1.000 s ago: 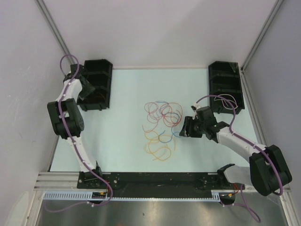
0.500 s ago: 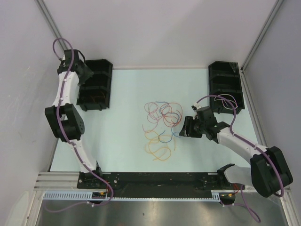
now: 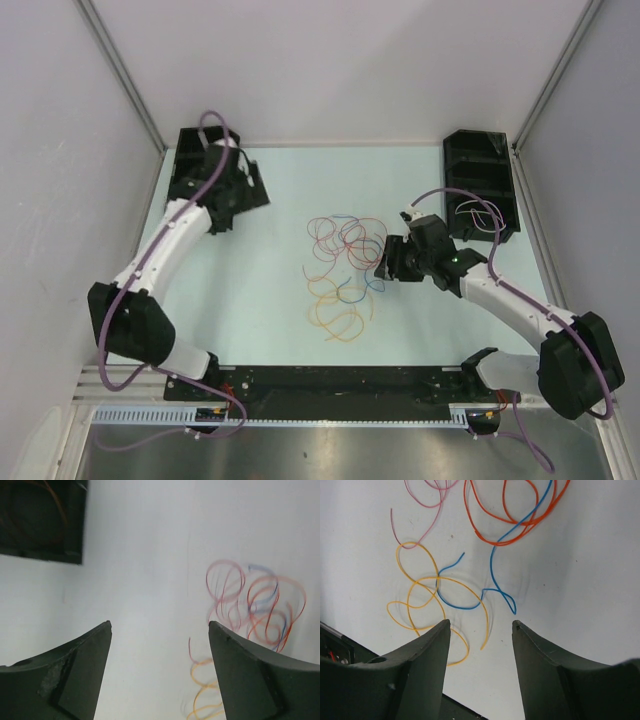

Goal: Untangle the cables

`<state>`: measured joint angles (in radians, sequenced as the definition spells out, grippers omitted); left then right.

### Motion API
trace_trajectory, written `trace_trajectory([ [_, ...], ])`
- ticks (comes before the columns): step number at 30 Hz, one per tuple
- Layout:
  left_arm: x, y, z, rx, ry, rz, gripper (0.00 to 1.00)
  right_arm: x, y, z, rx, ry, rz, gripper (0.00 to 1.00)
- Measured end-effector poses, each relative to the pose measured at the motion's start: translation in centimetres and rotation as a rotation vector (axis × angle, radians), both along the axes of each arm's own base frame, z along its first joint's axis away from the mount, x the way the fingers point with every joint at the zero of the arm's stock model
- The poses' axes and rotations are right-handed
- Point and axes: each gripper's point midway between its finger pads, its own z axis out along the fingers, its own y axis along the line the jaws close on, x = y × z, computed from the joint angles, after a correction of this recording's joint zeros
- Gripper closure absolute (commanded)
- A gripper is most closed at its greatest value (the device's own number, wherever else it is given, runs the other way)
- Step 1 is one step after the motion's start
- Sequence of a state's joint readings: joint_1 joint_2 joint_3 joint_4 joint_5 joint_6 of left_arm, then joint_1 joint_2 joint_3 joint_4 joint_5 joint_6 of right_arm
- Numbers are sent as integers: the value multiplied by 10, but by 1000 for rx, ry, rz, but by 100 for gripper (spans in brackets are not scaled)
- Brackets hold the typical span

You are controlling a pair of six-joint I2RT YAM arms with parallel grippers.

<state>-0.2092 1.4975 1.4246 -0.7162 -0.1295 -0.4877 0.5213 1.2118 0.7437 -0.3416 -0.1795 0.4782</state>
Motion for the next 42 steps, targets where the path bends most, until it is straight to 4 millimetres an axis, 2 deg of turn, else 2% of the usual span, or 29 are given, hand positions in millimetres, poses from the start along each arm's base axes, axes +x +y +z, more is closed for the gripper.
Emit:
trace_trajectory([
  [3, -30, -39, -32, 22, 57, -116, 19, 6, 2, 7, -8, -16, -7, 43],
  [8, -47, -75, -72, 33, 105, -223, 22, 8, -4, 9, -41, -16, -27, 43],
  [13, -35, -111, -88, 28, 65, -299, 25, -1, -13, 0, -92, 20, -41, 43],
  [19, -16, -141, -121, 48, 78, -360, 29, -7, -17, 7, -97, 5, -45, 43],
  [25, 5, -156, -146, 75, 97, -388, 33, -14, -23, 2, -117, 13, -52, 43],
  [31, 25, -173, -155, 86, 89, -411, 44, -18, -27, -6, -132, 33, -51, 43],
  [39, 28, -176, -180, 106, 130, -414, 53, -18, -26, -9, -137, 37, -47, 43],
  [42, 29, -176, -185, 112, 140, -412, 67, -18, -26, -10, -139, 42, -47, 43],
])
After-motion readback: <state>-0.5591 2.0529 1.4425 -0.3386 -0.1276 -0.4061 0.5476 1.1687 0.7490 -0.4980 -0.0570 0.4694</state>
